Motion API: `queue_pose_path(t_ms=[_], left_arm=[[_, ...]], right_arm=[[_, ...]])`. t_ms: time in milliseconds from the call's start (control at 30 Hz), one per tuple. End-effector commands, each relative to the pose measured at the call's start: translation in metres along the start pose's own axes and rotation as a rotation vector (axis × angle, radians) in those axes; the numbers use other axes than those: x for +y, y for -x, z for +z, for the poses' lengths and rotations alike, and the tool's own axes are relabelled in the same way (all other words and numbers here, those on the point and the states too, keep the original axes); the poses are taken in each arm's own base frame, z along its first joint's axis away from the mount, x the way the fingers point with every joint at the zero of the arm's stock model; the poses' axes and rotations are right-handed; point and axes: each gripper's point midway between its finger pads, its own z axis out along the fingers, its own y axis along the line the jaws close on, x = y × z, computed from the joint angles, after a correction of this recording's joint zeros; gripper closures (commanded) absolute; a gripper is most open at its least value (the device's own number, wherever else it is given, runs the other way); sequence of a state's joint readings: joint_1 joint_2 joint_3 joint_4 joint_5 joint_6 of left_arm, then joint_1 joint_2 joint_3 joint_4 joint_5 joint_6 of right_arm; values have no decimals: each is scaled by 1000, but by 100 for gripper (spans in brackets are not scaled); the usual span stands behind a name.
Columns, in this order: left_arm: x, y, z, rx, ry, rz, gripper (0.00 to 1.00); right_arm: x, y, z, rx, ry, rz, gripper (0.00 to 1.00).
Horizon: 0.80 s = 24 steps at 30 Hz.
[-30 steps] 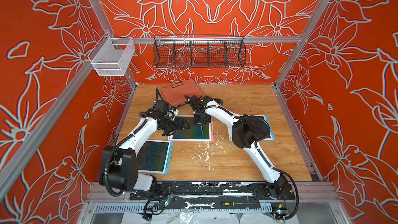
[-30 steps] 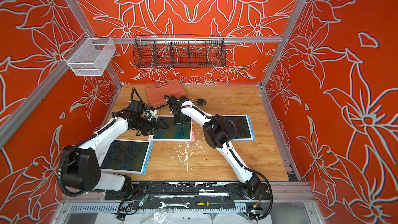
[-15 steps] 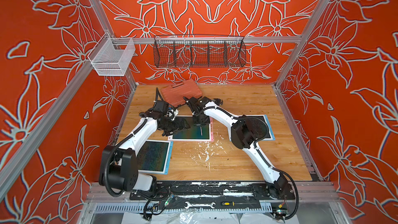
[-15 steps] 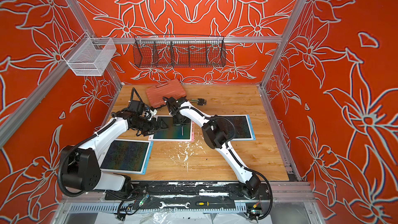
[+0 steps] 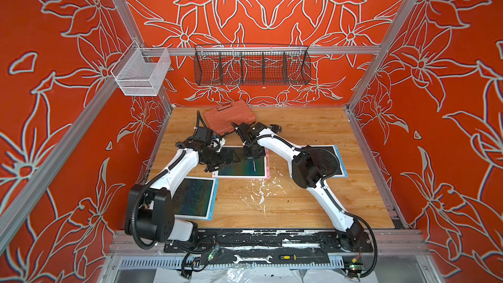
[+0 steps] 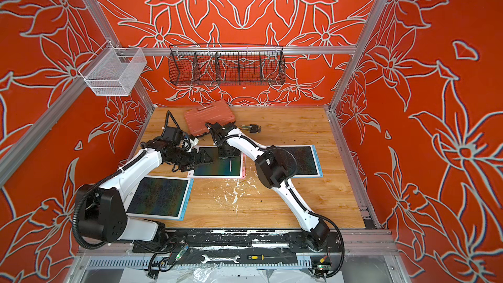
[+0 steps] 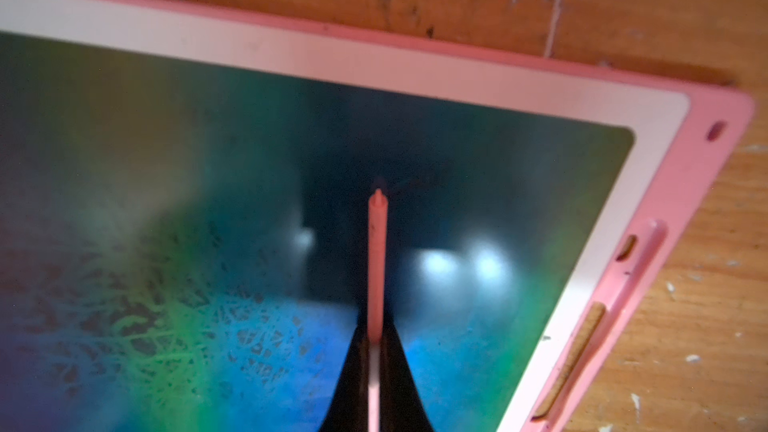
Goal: Place the stylus back onto the writing tablet
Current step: Pick up the stylus from the writing tablet.
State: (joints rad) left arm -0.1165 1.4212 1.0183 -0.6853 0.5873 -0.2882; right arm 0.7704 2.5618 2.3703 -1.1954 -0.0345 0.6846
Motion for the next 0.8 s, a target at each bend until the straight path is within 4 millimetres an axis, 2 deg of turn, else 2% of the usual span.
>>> queue_pose_path(t_ms=[0,167,267,633,767], left_arm=[[-1,-2,-5,-11,-8,9,3],[-2,-2,-5,-9,-9,11,3],[-2,-2,-4,-6,-13,12,3],[-4,-1,-1,6,-33,13,3],[-5,-1,0,10,-37,12,3]], right_arm=[[-14,-26,32,101,-82,9,100],[-11,-12,0,30,-35,19,100],[-17,-13,-12,11,-26,38,100],[-52,-25,-22,-2,-32,107,100],[-53,-16,-26,-42,0,121,100]])
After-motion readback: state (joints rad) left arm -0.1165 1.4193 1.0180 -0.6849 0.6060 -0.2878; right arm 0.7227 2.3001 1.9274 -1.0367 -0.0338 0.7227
